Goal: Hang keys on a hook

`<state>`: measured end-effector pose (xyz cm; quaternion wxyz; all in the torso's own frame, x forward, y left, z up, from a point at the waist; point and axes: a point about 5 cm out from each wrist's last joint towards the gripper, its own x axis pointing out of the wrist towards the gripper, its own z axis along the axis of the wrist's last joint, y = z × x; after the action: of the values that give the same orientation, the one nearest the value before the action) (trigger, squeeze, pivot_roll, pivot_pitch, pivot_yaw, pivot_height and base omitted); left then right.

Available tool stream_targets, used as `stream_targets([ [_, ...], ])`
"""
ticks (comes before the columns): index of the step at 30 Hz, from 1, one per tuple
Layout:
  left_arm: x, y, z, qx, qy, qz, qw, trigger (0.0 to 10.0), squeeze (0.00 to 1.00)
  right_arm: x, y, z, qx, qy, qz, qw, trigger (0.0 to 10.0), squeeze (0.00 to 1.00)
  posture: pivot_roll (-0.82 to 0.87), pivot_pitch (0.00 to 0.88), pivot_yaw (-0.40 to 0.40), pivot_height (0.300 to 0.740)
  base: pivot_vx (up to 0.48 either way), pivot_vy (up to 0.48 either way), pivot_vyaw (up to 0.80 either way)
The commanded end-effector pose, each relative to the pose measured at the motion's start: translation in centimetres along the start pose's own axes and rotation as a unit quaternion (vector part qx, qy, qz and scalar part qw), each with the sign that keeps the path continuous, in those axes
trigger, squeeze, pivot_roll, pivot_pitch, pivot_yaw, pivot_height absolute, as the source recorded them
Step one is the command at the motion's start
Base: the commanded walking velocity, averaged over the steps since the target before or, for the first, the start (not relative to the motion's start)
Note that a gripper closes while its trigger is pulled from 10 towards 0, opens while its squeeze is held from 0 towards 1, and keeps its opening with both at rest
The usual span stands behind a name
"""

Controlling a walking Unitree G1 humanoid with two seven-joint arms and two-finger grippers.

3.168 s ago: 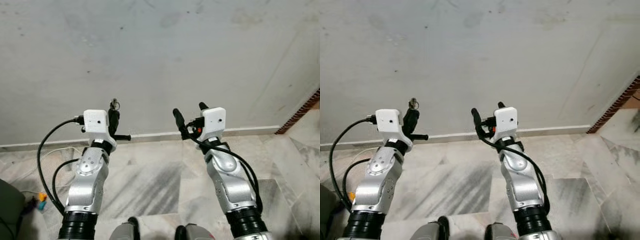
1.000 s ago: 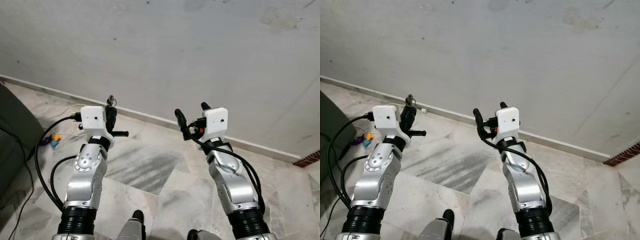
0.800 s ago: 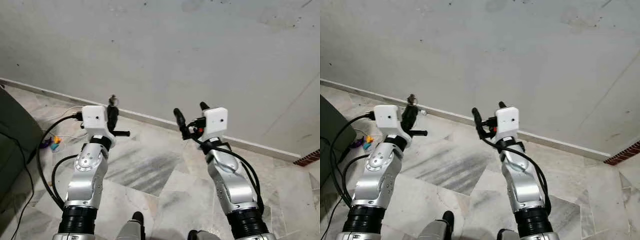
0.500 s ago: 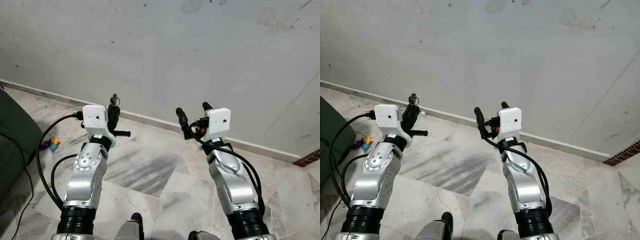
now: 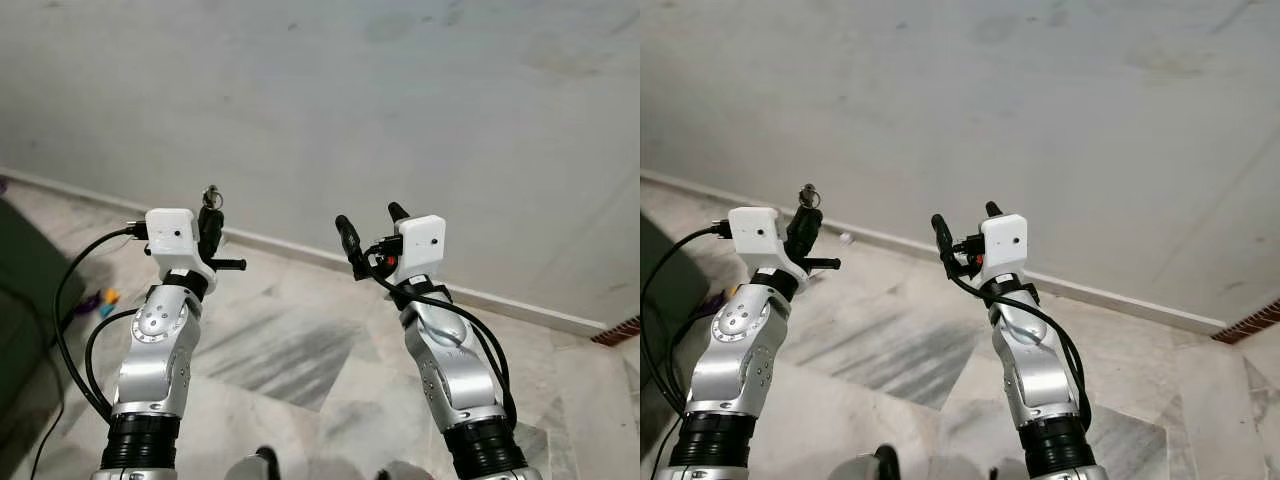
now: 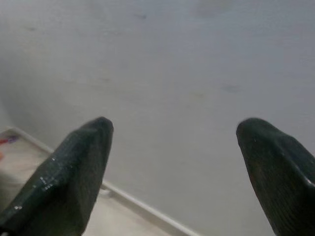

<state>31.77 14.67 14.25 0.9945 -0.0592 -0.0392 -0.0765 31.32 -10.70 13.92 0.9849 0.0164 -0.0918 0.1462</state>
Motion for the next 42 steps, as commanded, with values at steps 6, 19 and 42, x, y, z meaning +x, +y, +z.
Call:
stream_targets([
  [6,-0.3,0.7,0.2,0.008,-0.002,0.004,1.000,10.0,0.00,0.2,0.7,0.4,0.007,-0.011,0.008,1.000,10.0,0.00,-0.03,0.197,0.040,0.740,0.432,0.000,0.00],
  [19,-0.4,0.6,0.1,0.004,-0.003,0.010,1.000,10.0,0.00,0.2,0.7,0.4,0.004,-0.008,0.015,1.000,10.0,0.00,-0.03,0.200,0.032,0.740,0.444,0.000,0.00],
  [42,-0.9,0.9,0.6,0.009,-0.017,0.019,1.000,10.0,0.00,-2.1,0.7,-1.9,0.002,0.044,0.041,0.998,10.0,0.00,-0.02,0.209,0.024,0.740,0.294,0.000,0.00],
])
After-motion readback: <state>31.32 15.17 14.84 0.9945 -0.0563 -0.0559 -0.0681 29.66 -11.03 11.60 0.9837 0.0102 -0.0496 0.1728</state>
